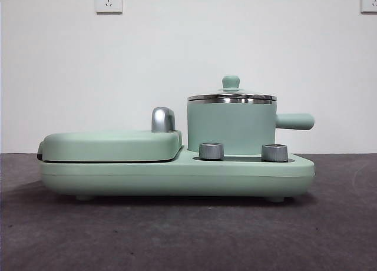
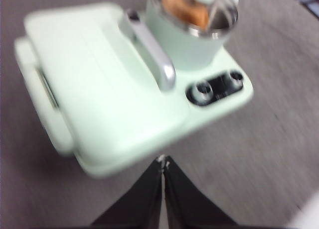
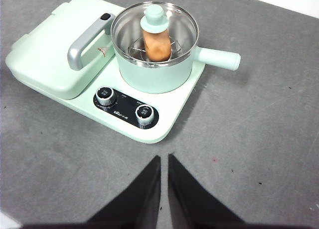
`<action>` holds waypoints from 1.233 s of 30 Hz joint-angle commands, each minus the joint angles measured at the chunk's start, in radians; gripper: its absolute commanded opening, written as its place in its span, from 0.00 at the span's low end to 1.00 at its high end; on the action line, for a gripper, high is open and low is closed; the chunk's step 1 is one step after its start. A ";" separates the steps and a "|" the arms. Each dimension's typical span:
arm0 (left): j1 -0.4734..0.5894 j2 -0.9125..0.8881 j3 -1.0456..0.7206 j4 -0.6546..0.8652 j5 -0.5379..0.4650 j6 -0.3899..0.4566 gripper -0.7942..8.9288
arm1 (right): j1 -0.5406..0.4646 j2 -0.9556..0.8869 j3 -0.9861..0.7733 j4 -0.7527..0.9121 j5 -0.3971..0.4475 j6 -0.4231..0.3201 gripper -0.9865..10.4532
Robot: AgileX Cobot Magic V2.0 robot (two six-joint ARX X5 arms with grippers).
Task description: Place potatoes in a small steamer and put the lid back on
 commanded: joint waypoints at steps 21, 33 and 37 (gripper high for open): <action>0.287 -0.721 -0.904 0.632 -0.237 -0.039 0.09 | 0.004 0.006 0.011 0.013 0.000 -0.004 0.10; 0.287 -0.721 -0.904 0.632 -0.237 -0.039 0.09 | 0.004 0.007 0.011 0.013 0.000 -0.004 0.10; 0.287 -0.721 -0.904 0.632 -0.237 -0.039 0.09 | 0.004 0.006 0.010 0.016 0.010 -0.068 0.10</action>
